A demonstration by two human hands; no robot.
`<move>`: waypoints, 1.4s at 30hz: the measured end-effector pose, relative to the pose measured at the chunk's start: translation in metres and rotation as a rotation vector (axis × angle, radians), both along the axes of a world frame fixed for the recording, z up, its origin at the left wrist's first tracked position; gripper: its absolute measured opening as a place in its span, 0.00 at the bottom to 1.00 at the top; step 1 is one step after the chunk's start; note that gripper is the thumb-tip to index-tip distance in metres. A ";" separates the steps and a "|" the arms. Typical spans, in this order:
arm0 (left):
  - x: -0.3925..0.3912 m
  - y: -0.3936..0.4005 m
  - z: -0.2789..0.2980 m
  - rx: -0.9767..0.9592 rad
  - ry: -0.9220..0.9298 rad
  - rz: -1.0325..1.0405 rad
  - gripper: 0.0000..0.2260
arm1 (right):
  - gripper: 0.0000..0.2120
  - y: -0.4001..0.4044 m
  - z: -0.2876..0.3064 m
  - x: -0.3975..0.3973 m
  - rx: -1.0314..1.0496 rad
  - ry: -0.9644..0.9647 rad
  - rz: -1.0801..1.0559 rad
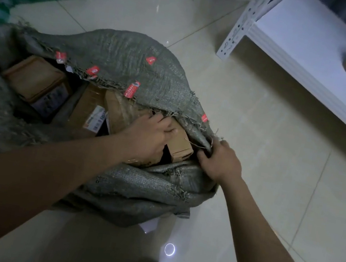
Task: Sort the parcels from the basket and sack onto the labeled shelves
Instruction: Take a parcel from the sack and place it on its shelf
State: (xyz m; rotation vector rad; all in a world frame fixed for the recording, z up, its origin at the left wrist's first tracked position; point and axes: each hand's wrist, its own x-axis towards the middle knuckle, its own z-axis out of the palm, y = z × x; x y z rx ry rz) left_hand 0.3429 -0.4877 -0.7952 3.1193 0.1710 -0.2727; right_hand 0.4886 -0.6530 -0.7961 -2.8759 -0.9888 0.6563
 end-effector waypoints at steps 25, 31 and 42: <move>0.024 0.108 -0.004 -0.434 -0.212 0.694 0.21 | 0.15 0.200 0.000 0.041 0.540 0.125 -0.089; 0.042 0.089 -0.009 -0.110 -0.201 0.635 0.22 | 0.29 0.217 -0.002 0.039 0.679 0.104 0.554; 0.047 0.107 -0.021 -0.082 -0.402 0.677 0.19 | 0.19 0.298 0.018 0.071 0.600 -0.189 0.445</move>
